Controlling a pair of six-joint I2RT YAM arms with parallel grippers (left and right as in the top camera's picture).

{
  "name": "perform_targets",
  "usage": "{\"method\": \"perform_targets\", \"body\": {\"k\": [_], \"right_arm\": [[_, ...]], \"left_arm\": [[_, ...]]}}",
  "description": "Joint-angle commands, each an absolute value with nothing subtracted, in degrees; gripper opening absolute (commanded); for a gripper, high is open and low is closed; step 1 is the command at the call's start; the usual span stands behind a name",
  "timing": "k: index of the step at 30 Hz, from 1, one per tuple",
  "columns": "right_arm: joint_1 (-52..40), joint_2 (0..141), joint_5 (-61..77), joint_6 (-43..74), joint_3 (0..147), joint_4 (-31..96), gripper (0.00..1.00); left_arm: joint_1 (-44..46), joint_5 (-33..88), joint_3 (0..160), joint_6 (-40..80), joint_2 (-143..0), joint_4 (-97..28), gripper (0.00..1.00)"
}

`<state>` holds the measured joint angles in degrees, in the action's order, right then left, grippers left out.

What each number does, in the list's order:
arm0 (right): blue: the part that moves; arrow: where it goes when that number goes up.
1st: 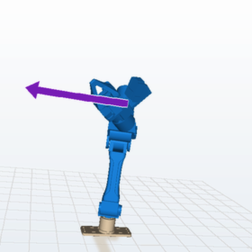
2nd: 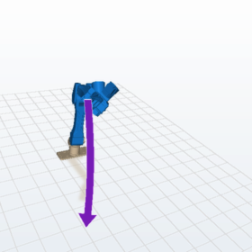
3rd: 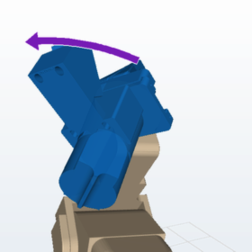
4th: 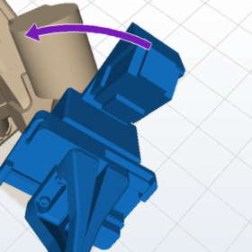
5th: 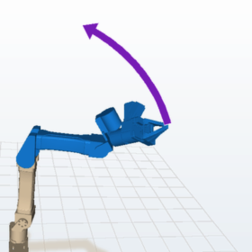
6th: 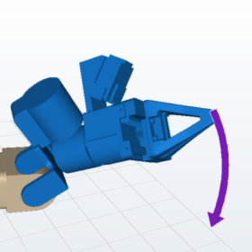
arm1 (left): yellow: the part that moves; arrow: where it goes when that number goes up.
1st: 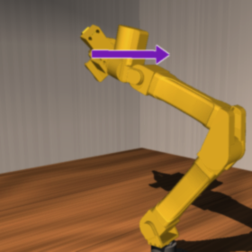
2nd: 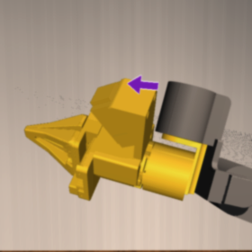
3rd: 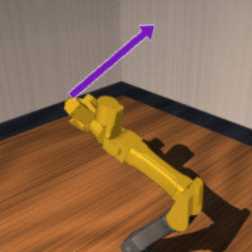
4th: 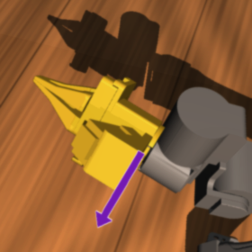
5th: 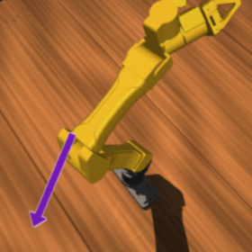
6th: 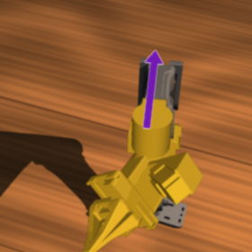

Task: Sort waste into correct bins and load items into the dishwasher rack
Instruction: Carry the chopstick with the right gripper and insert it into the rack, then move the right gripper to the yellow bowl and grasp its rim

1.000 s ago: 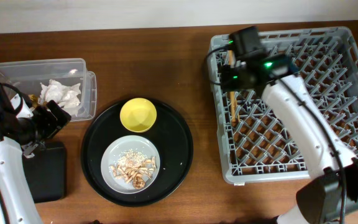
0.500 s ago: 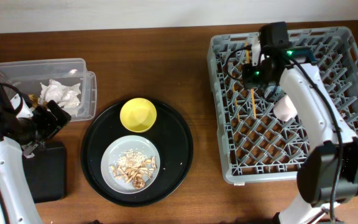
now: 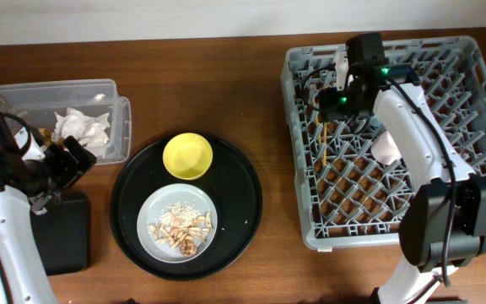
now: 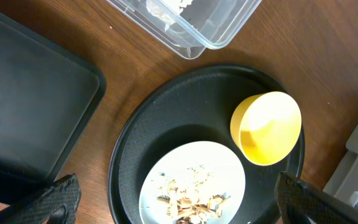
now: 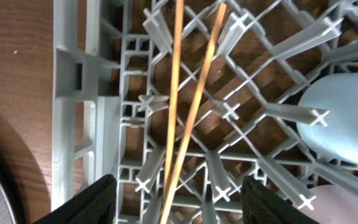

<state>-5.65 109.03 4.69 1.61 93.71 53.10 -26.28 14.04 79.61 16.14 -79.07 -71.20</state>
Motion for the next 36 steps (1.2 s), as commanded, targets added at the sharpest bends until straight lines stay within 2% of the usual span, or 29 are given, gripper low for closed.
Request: {"method": "perform_targets", "body": {"k": [1, 6, 12, 20, 26, 30, 33, 36], "right_arm": [[-5.65, 109.16, 8.84, 3.92, 93.78, 54.37, 0.65], [-7.01, 106.48, 16.56, 6.26, 93.82, 57.76, 0.64], [-16.03, 102.91, 19.92, 6.26, 93.82, 58.02, 0.65], [-35.86, 107.87, 11.07, 14.06, 93.8, 43.03, 0.66], [-43.92, 114.19, 5.21, 19.4, 93.8, 34.26, 0.7], [-48.01, 115.7, 6.35, 15.84, 93.8, 30.09, 0.7], [-51.42, 115.72, 4.14, 9.58, 93.82, 26.26, 0.82], [-54.04, 116.92, -2.7, 7.2, 93.82, 23.88, 0.89]], "left_arm": [[-26.59, 13.65, 79.77, 16.71, -78.52, -71.24, 0.99], [-26.59, 13.65, 79.77, 16.71, -78.52, -71.24, 1.0], [-26.59, 13.65, 79.77, 16.71, -78.52, -71.24, 1.0], [-26.59, 13.65, 79.77, 16.71, -78.52, -71.24, 0.99], [-26.59, 13.65, 79.77, 16.71, -78.52, -71.24, 1.0], [-26.59, 13.65, 79.77, 16.71, -78.52, -71.24, 0.99], [-26.59, 13.65, 79.77, 16.71, -78.52, -71.24, 0.99], [-26.59, 13.65, 79.77, 16.71, -78.52, -71.24, 1.0]]}}
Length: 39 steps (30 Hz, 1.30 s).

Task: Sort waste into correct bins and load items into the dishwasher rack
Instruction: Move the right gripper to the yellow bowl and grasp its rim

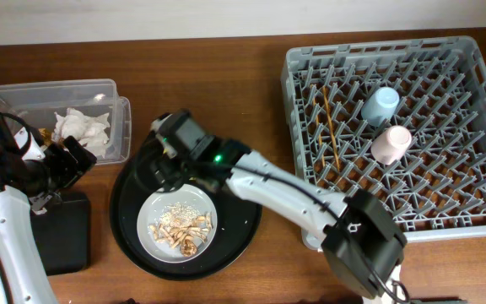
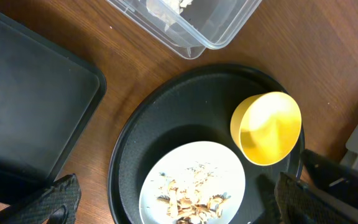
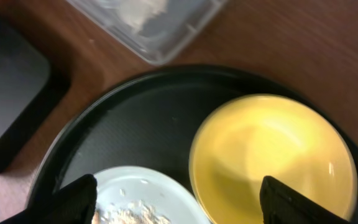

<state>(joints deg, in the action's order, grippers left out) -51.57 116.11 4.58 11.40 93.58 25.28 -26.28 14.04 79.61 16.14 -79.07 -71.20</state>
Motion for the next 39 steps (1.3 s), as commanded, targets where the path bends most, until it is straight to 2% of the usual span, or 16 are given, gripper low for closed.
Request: {"method": "perform_targets", "body": {"k": [1, 4, 10, 13, 18, 23, 25, 28, 32, 36, 39], "right_arm": [[-54.28, 117.78, -3.97, 6.74, 93.82, 23.05, 0.89], [-54.24, 120.99, -5.23, 6.24, 93.82, 20.56, 0.88], [-54.0, 125.21, -5.21, 6.66, 93.82, 17.87, 0.73], [-54.0, 126.82, -5.21, 6.66, 93.82, 17.74, 0.68], [-54.04, 127.9, -5.21, 6.63, 93.82, 18.02, 0.53], [-54.04, 128.14, -5.21, 6.66, 93.82, 19.31, 0.47], [-54.04, 128.16, -5.23, 6.66, 93.82, 19.66, 0.3], [-54.0, 128.16, -5.23, 6.68, 93.82, 19.81, 0.19], [-54.0, 128.42, -5.23, 6.68, 93.82, 20.45, 0.18], [-54.0, 128.2, -5.21, 6.68, 94.19, 20.8, 0.04], [-53.87, 127.24, -5.48, 6.68, 97.54, 22.76, 0.04]], "left_arm": [[-26.59, 13.65, 79.77, 16.71, -78.52, -71.24, 0.99], [-26.59, 13.65, 79.77, 16.71, -78.52, -71.24, 1.0], [-26.59, 13.65, 79.77, 16.71, -78.52, -71.24, 0.99], [-26.59, 13.65, 79.77, 16.71, -78.52, -71.24, 1.0], [-26.59, 13.65, 79.77, 16.71, -78.52, -71.24, 0.99], [-26.59, 13.65, 79.77, 16.71, -78.52, -71.24, 1.0], [-26.59, 13.65, 79.77, 16.71, -78.52, -71.24, 0.99], [-26.59, 13.65, 79.77, 16.71, -78.52, -71.24, 0.99], [-26.59, 13.65, 79.77, 16.71, -78.52, -71.24, 1.0], [-26.59, 13.65, 79.77, 16.71, -78.52, -71.24, 0.99], [-26.59, 13.65, 79.77, 16.71, -78.52, -71.24, 0.99]]}}
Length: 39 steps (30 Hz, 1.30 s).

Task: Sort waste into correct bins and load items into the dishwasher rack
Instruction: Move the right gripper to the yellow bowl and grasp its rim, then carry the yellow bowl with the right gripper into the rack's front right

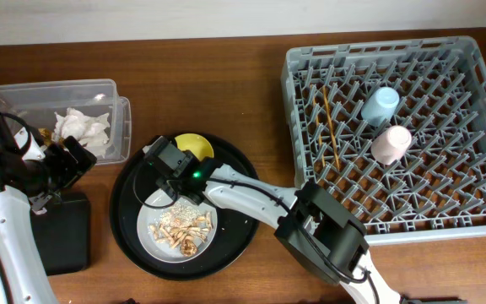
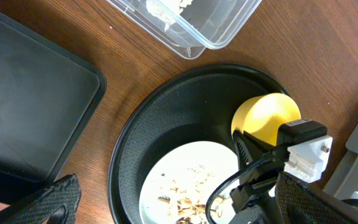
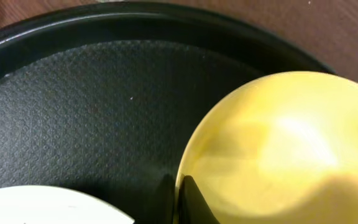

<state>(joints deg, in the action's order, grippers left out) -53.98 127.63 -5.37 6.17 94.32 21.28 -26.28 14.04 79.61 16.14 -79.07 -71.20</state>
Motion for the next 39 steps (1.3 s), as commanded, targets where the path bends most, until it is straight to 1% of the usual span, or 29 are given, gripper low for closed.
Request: {"method": "perform_targets", "body": {"k": [1, 5, 6, 9, 11, 17, 22, 26, 29, 31, 34, 36, 39], "right_arm": [[-53.76, 126.74, -7.2, 6.68, 99.83, 24.64, 0.04], [-52.25, 125.21, -15.49, 8.86, 109.21, 34.22, 0.04], [-50.59, 124.16, -17.56, 9.96, 114.43, 40.53, 0.04], [-46.92, 121.95, -17.37, 13.1, 121.36, 49.3, 0.04], [-42.11, 119.48, -15.22, 16.97, 125.93, 55.29, 0.04], [-22.94, 112.71, 5.8, 17.67, 128.27, 64.53, 0.04], [-6.0, 113.12, 27.16, 14.83, 127.11, 71.53, 0.04], [4.64, 113.08, 33.61, 12.82, 126.74, 79.35, 0.04], [10.41, 113.06, 38.19, 7.62, 126.74, 83.42, 0.04], [14.79, 113.06, 40.66, 2.13, 126.74, 86.78, 0.04], [18.98, 113.06, 51.13, -6.13, 126.74, 86.94, 0.04], [20.51, 113.08, 56.38, -7.55, 126.74, 86.5, 0.04], [21.08, 113.19, 57.19, -7.53, 126.74, 84.16, 0.04]], "left_arm": [[-26.59, 13.65, 79.77, 16.71, -78.52, -71.24, 0.99], [-26.59, 13.65, 79.77, 16.71, -78.52, -71.24, 1.0], [-26.59, 13.65, 79.77, 16.71, -78.52, -71.24, 0.99], [-26.59, 13.65, 79.77, 16.71, -78.52, -71.24, 0.99], [-26.59, 13.65, 79.77, 16.71, -78.52, -71.24, 0.99], [-26.59, 13.65, 79.77, 16.71, -78.52, -71.24, 0.99], [-26.59, 13.65, 79.77, 16.71, -78.52, -71.24, 1.0], [-26.59, 13.65, 79.77, 16.71, -78.52, -71.24, 1.0], [-26.59, 13.65, 79.77, 16.71, -78.52, -71.24, 0.99], [-26.59, 13.65, 79.77, 16.71, -78.52, -71.24, 0.99], [-26.59, 13.65, 79.77, 16.71, -78.52, -71.24, 0.99], [-26.59, 13.65, 79.77, 16.71, -78.52, -71.26, 0.99], [-26.59, 13.65, 79.77, 16.71, -78.52, -71.29, 0.99]]}}
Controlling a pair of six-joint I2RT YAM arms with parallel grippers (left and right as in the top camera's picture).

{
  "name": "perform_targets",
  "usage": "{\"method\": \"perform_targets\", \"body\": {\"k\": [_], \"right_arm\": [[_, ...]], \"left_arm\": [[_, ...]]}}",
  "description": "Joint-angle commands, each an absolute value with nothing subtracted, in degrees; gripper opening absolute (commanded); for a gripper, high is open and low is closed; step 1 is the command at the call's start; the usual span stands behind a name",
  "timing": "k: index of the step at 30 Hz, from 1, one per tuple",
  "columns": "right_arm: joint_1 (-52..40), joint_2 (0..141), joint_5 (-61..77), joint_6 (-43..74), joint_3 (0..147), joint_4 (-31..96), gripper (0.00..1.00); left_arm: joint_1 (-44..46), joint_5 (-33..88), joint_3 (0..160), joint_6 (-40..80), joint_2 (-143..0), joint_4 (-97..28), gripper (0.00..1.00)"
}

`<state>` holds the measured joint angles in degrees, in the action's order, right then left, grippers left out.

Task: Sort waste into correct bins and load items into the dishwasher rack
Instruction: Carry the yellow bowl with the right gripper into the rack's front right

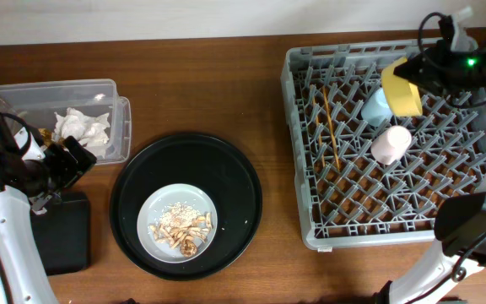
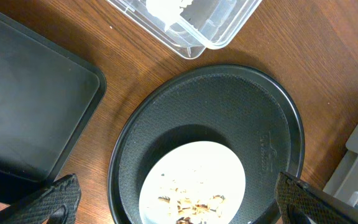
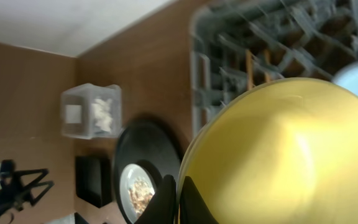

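Observation:
My right gripper (image 1: 415, 78) is shut on the rim of the yellow bowl (image 1: 402, 88) and holds it tilted above the far part of the grey dishwasher rack (image 1: 304, 165). In the right wrist view the bowl (image 3: 284, 155) fills the frame, with the gripper (image 3: 176, 200) pinching its edge. A white plate (image 1: 181, 223) with food scraps lies on the round black tray (image 1: 133, 190). My left gripper (image 1: 64, 165) stands open by the tray's left side, above the plate (image 2: 191, 180) in its own view, with nothing in it.
In the rack lie two wooden chopsticks (image 1: 328, 123), a light blue cup (image 1: 376, 108) and a pink cup (image 1: 391, 143). A clear bin (image 1: 24, 97) with crumpled tissue stands at the far left, with a black bin (image 1: 62, 235) in front of it.
The right gripper was shut on the yellow bowl's rim on the black tray. It now holds the bowl above the rack's far side. The tray keeps only the plate. The left arm is unchanged.
My right gripper was first open over the chopsticks in the rack. Then it hung open above the yellow bowl on the tray, then was shut on the bowl's rim. Now the bowl is off the tray and over the rack. The left gripper stayed open throughout.

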<state>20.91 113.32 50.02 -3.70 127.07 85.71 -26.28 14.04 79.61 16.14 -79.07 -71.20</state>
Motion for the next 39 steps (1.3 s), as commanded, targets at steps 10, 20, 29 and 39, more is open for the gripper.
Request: {"method": "perform_targets", "body": {"k": [10, 20, 29, 39], "right_arm": [[22.81, 111.68, 54.26, -7.16, 126.74, 95.48, 0.04], [25.96, 97.73, 44.34, -5.82, 116.22, 97.34, 0.04], [27.73, 95.24, 62.81, -19.27, 95.04, 97.34, 0.04], [35.68, 95.83, 63.92, -31.38, 77.69, 96.68, 0.04]], "left_arm": [[-26.59, 13.65, 79.77, 16.71, -78.52, -71.26, 1.0], [-26.59, 13.65, 79.77, 16.71, -78.52, -71.26, 0.99], [-26.59, 13.65, 79.77, 16.71, -78.52, -71.26, 0.99], [-26.59, 13.65, 79.77, 16.71, -78.52, -71.26, 0.99]]}}
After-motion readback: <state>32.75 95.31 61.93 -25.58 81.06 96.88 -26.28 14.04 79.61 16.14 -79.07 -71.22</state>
